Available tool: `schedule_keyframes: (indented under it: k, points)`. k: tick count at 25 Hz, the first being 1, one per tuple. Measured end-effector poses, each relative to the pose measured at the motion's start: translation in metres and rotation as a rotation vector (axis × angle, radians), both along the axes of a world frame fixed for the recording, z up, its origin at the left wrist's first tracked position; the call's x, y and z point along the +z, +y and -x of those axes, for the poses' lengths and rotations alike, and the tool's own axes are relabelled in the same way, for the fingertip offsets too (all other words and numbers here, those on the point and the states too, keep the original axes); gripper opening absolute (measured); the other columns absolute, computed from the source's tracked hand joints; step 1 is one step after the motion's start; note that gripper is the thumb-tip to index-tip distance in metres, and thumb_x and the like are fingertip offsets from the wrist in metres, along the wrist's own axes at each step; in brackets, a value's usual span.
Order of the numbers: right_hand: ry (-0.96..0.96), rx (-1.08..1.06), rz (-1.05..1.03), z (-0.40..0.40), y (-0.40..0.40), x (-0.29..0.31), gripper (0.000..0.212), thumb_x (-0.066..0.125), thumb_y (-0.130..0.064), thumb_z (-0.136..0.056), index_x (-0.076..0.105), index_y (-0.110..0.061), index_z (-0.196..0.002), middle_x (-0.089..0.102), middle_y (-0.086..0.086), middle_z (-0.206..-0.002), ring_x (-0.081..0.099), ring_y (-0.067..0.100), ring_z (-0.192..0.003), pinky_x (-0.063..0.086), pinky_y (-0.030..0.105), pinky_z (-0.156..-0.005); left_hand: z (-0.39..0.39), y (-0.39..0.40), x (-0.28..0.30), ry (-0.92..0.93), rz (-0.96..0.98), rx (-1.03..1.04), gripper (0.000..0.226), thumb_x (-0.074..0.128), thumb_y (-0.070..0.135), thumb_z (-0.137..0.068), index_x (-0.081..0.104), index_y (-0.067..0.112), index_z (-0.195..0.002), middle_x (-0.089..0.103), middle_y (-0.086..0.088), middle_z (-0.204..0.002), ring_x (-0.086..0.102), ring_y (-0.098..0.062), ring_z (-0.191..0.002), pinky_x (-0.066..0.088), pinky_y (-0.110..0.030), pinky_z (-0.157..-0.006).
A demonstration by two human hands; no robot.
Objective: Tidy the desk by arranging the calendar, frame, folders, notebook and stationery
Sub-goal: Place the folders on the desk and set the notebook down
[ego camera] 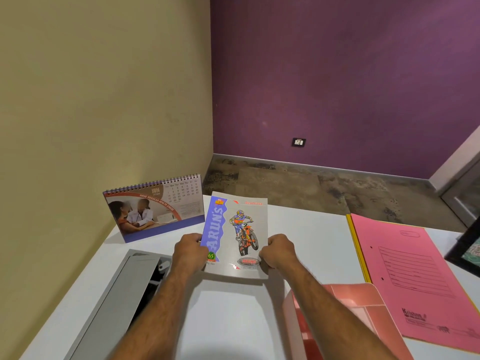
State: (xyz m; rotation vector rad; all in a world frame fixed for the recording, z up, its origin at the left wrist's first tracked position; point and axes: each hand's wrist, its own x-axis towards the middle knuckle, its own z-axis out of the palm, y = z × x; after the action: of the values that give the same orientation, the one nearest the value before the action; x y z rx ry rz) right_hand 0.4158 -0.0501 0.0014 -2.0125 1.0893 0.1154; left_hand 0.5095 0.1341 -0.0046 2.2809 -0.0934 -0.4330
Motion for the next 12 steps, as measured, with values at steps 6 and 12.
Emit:
schedule_keyframes:
  k: [6, 12]
  points:
    - [0.075, -0.005, 0.016, -0.019, -0.015, -0.033, 0.024, 0.064, -0.010, -0.081, 0.065, -0.004, -0.104, 0.070, 0.013, -0.109, 0.059, 0.025, -0.081, 0.045, 0.025, -0.063, -0.020, -0.019, -0.044, 0.018, -0.024, -0.001, 0.024, 0.058, 0.012, -0.088, 0.072, 0.014, -0.107, 0.073, -0.007, -0.105, 0.065, -0.025, -0.087, 0.052, -0.031, -0.072]
    - [0.114, 0.019, 0.102, -0.025, -0.013, -0.048, 0.028, 0.066, -0.015, -0.085, 0.061, -0.004, -0.111, 0.068, 0.013, -0.118, 0.066, 0.028, -0.101, 0.050, 0.029, -0.073, -0.023, -0.024, -0.071, -0.022, -0.051, 0.018, 0.017, 0.062, 0.014, -0.091, 0.070, 0.010, -0.105, 0.072, -0.008, -0.104, 0.063, -0.022, -0.080, 0.051, -0.029, -0.061]
